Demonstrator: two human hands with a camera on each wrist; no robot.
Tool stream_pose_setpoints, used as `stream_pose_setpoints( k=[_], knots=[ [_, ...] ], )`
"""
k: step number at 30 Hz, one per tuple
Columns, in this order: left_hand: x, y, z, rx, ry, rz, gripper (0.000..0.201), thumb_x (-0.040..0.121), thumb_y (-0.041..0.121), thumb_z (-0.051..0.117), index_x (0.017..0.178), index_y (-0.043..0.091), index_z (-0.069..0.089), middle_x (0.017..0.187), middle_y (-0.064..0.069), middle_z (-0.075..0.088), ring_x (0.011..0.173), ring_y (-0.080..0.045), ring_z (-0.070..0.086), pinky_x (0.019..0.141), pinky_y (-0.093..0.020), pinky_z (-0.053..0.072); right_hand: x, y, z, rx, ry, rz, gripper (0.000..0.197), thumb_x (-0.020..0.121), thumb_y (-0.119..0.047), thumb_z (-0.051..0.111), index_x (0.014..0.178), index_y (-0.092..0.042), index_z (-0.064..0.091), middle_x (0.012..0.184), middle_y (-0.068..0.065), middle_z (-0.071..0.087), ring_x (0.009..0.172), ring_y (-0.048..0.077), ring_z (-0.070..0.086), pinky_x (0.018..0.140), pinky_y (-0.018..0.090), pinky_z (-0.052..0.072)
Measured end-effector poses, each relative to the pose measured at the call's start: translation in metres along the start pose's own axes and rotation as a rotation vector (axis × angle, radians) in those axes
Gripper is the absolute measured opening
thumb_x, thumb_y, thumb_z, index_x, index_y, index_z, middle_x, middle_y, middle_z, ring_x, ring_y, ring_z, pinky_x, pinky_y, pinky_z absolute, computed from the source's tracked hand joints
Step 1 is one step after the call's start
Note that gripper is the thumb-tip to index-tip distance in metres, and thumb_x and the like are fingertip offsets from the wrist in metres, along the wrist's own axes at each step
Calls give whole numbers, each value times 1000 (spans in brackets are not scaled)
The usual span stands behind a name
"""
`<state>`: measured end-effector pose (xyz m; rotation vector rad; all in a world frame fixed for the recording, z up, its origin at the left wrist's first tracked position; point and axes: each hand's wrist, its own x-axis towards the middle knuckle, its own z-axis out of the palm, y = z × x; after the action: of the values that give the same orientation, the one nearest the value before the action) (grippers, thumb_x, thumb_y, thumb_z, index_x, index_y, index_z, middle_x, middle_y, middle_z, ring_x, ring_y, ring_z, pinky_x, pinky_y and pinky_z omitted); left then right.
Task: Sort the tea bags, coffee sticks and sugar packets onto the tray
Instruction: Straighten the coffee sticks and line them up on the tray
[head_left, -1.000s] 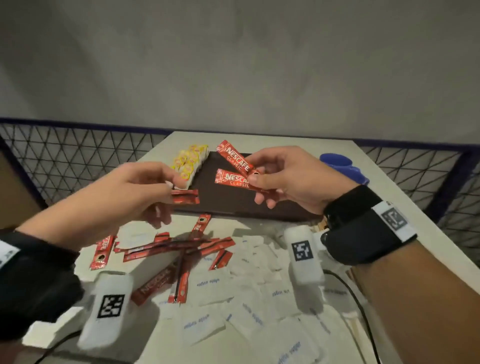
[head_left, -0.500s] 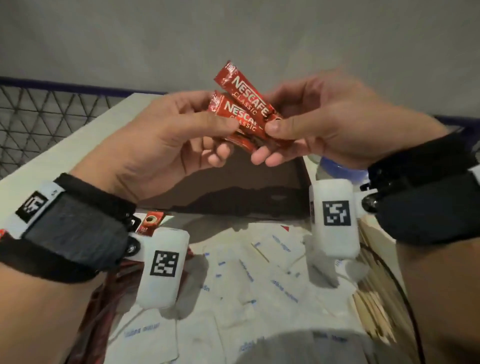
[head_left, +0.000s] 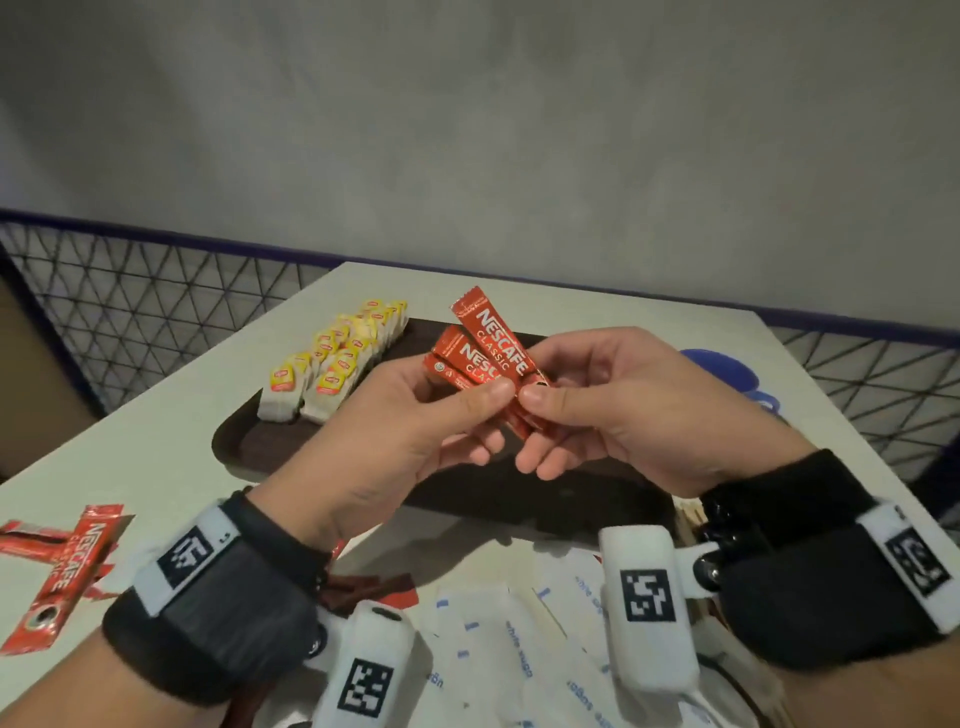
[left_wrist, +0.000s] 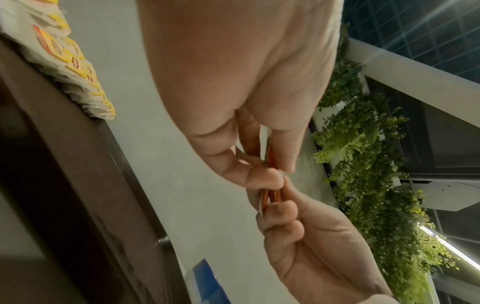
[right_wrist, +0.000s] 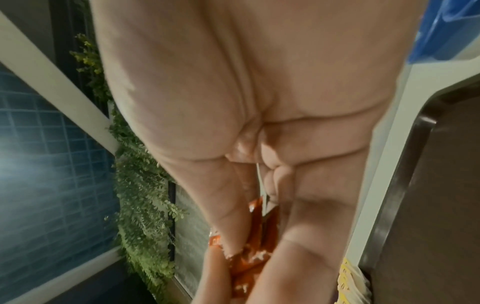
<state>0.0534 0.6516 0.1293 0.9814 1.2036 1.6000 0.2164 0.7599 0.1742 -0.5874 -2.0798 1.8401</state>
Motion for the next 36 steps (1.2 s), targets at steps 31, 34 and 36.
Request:
stream_pose_setpoints(
  k=[31, 34, 36],
  knots=[
    [6, 12, -24, -65, 88, -27, 17, 86, 18, 76, 98, 7, 70, 77, -5, 72, 59, -7, 61, 54, -18, 51, 19, 6, 8, -280, 185, -173, 18, 89, -6, 70, 103, -13, 77, 89, 10, 77, 72, 20, 66, 58, 26, 53],
    [6, 12, -23, -75, 115, -16, 12, 89, 18, 75, 95, 9, 69, 76, -5, 70, 59, -8, 60, 53, -18, 51, 18, 4, 10, -234, 187, -158, 18, 89, -16, 67, 103, -13, 78, 90, 11, 77, 74, 22, 65, 58, 27, 54],
    [7, 13, -23, -86, 143, -7, 12, 90, 18, 74, 95, 9, 69, 78, -6, 70, 60, -8, 61, 54, -18, 52, 17, 2, 12, -184, 204, -160, 23, 90, -26, 65, 102, -13, 79, 86, 9, 76, 70, 18, 64, 57, 26, 55]
  ],
)
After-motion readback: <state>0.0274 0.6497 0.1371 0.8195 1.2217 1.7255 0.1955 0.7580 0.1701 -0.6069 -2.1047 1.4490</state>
